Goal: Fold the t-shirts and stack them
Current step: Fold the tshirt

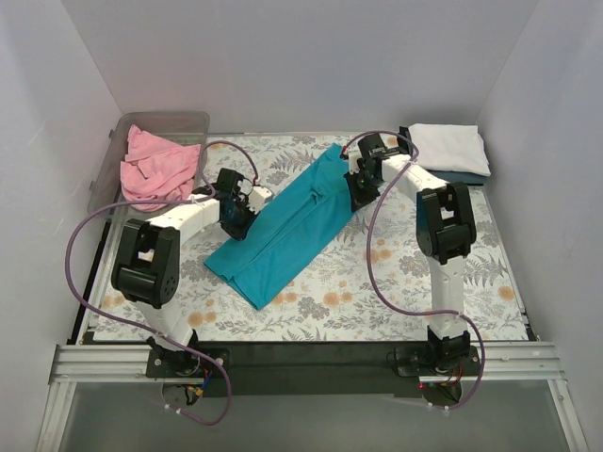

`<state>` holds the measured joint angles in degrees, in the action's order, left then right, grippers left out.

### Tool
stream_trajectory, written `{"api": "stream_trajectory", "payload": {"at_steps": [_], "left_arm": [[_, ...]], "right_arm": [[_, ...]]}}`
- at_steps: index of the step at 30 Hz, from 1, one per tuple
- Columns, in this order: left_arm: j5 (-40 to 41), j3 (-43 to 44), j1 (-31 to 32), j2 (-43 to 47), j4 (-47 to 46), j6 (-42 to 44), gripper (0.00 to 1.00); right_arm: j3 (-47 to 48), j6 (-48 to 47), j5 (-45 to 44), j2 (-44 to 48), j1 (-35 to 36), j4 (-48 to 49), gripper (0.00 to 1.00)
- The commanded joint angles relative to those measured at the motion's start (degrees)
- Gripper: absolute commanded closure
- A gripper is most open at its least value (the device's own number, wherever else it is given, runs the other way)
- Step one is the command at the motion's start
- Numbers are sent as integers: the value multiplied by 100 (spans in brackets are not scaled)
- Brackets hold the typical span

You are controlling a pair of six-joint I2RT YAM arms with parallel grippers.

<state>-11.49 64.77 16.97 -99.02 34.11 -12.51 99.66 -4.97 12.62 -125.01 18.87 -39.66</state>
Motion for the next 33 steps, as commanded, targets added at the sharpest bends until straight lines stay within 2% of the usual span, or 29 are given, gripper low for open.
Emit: {"api": "stream_trajectory", "payload": {"at_steps": [1, 5, 12, 19, 24, 29, 33], "left_arm": [[305, -52, 96, -91, -184, 424, 98], [357, -184, 210, -143, -326, 522, 100], [603, -728, 517, -57, -282, 802, 100], [551, -1257, 1306, 375, 104, 470, 100], [-316, -941, 1993, 367, 544, -268, 100], [-837, -457, 2661, 314, 852, -830, 100], [-1031, -211, 2671, 436, 878, -1130, 100]], "right_arm": [[194, 242, -84, -58, 11, -7, 99], [221, 260, -111, -216, 11, 20, 99], [405, 67, -847, -708, 116, 11, 99], [879, -109, -1078, -1121, 125, 20, 99], [1643, -276, -972, -1543, 125, 72, 99], [2592, -461, -806, -1834, 125, 99, 99], [2630, -566, -796, -1450, 125, 81, 99]]}}
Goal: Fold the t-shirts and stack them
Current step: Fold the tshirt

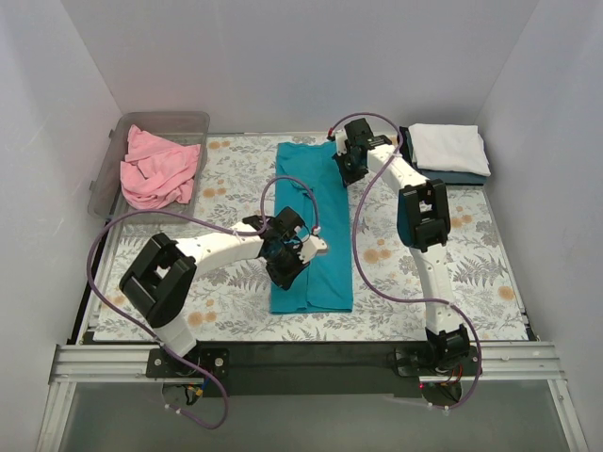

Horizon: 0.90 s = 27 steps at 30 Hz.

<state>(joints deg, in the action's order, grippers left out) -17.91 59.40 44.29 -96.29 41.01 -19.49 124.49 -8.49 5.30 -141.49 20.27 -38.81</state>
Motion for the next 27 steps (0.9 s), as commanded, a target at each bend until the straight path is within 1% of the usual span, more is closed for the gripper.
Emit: {"api": "stream_trajectory", "payload": {"at_steps": [1, 2, 3, 5, 6, 7, 8, 9, 10, 12, 13, 15, 16, 17, 18, 19, 20, 22, 27], "left_arm": [[-362, 362, -122, 242, 162, -459, 100], [-406, 432, -192, 329, 126, -503, 100], [-476, 493, -297, 513, 126, -556, 100], [-764, 669, -649, 646, 196, -556, 100], [-845, 800, -789, 795, 214, -565, 100], [-924, 828, -1043, 883, 179, -565, 100], [-933, 793, -1150, 1049, 127, -556, 100], [-899, 767, -1238, 1121, -4, -522, 100], [-872, 732, -1404, 1173, -67, -495, 100], [-819, 670, -1537, 1183, -312, -512, 100], [-854, 687, -1738, 1148, -418, -634, 100], [-1142, 766, -1924, 894, -663, -863, 100], [-1257, 932, -2081, 762, -743, -994, 100], [-1363, 1038, -2126, 482, -805, -1239, 100], [-1538, 1169, -2161, 340, -884, -1320, 100], [-1575, 1388, -2188, 200, -954, -1425, 100], [-1558, 1469, -2197, -37, -1042, -1757, 100], [-1505, 1548, -2214, -249, -1323, -2093, 100], [-1276, 1469, -2215, -873, -1868, -2682, 100]], "right_arm": [[42, -249, -64, 357, -15, -13, 99], [-255, -284, -64, 542, -23, -13, 99], [-397, -337, -47, 970, -23, -4, 99], [-722, -442, -29, 1420, -23, -39, 99], [-994, -486, 75, 1866, -23, -57, 99], [-1144, -591, 146, 2097, -15, -118, 99], [-1320, -627, 225, 2543, -15, -127, 99], [-1661, -654, 443, 2748, -15, -136, 99], [-1812, -715, 585, 2924, -15, -171, 99], [-2146, -698, 857, 3257, 3, -258, 98], [-2226, -654, 928, 3312, -6, -294, 99], [-2323, -417, 1173, 3286, 3, -399, 99], [-2411, -303, 1253, 3234, 3, -443, 99], [-2455, -172, 1385, 3172, 3, -470, 99], [-2516, -127, 1734, 3041, 3, -496, 99], [-2674, -48, 1851, 2979, 3, -496, 99], [-2736, 127, 1948, 2848, 12, -488, 99], [-2894, 233, 2212, 2724, 56, -461, 99], [-3106, 269, 2142, 2373, 275, -285, 99]]}}
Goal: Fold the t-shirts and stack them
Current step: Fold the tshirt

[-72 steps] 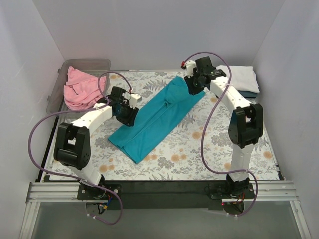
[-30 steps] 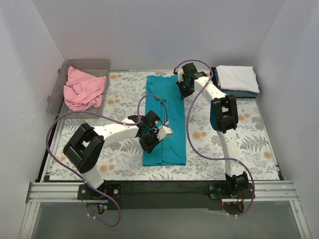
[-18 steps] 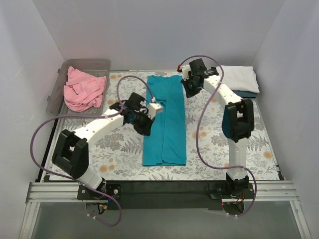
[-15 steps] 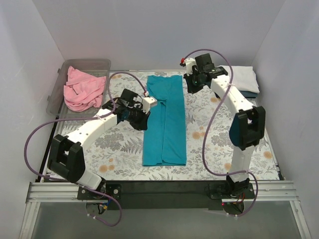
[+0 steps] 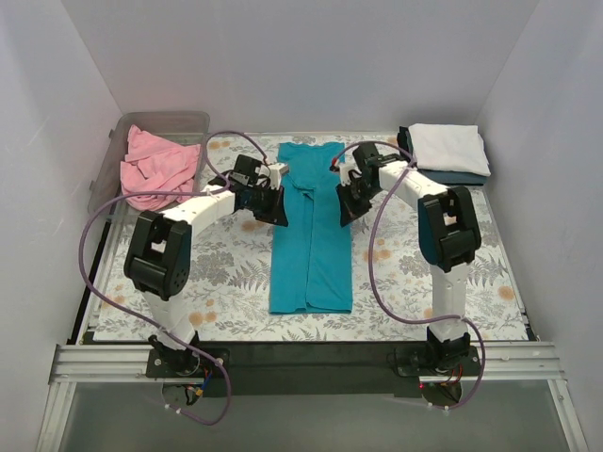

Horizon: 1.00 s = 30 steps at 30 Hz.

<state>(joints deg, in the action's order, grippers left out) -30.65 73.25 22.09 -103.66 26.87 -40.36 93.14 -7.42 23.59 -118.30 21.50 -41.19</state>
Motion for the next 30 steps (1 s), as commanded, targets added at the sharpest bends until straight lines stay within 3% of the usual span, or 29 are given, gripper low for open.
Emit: {"api": "stream_trajectory", "payload": {"at_steps": [1, 9, 21, 25, 30], "left_arm": [[68, 110, -3, -242, -472, -666, 100], [578, 224, -64, -1059, -622, -772, 100], [394, 971, -372, -1895, -683, -719, 100], [175, 1059, -398, -1790, -683, -745, 100], [183, 1226, -424, -1167, -490, -403, 100]], "right_arm": [[63, 162, 295, -26, 162, -38, 99], [494, 180, -55, -878, 162, 23, 99], [1847, -58, -794, -1863, 109, 50, 99], [2155, -101, -962, -1820, 74, 32, 99], [2068, -277, -945, -872, 91, -65, 99]]}}
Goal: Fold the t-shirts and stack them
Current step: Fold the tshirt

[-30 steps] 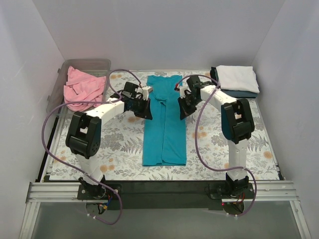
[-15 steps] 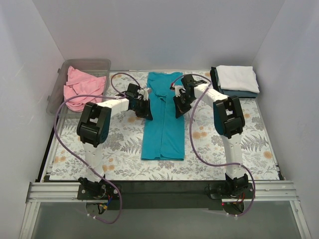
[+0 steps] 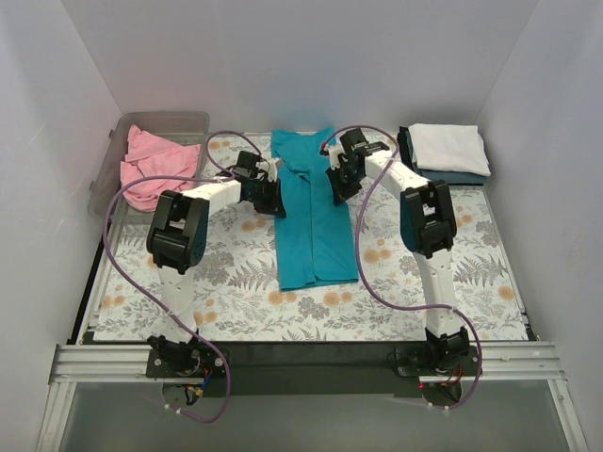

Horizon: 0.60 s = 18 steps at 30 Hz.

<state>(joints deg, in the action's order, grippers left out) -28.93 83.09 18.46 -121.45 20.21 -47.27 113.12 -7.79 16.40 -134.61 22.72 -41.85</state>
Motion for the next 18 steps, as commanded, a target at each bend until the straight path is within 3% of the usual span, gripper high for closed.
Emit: {"api": "stream_trajectory", "payload": {"at_steps": [1, 2, 3, 6, 7, 10, 13, 15, 16, 18], "left_arm": [[10, 217, -131, 1022, 168, 471, 97], [-68, 173, -175, 1262, 142, 586, 92], [-130, 16, -219, 1516, 81, 717, 76], [-279, -440, -255, 2623, -51, 1455, 52], [-350, -573, -255, 3140, -52, 1614, 38], [-719, -1081, -255, 4002, -52, 2036, 15], [-946, -1575, -211, 4697, -280, 2256, 14], [-1202, -1927, -194, 4928, -107, 2624, 13], [-1551, -1998, -185, 5051, 95, 2861, 13], [-1651, -2383, 77, 5183, 755, 3815, 20]], "right_arm": [[0, -301, -225, 978, -31, -16, 95], [-70, -476, -225, 1450, -5, 9, 89], [-140, -608, -260, 1698, 4, 10, 83], [-369, -1179, -392, 2551, 39, 10, 65], [-491, -1346, -384, 2762, 48, 18, 59], [-1026, -2127, -68, 3501, 48, 158, 57], [-1633, -2919, 275, 4020, 48, 326, 59], [-1898, -3419, 615, 4205, 66, -112, 34], [-2038, -3935, 784, 4284, 83, -253, 14], [-2959, -4553, 996, 4740, 215, -377, 12]]}}
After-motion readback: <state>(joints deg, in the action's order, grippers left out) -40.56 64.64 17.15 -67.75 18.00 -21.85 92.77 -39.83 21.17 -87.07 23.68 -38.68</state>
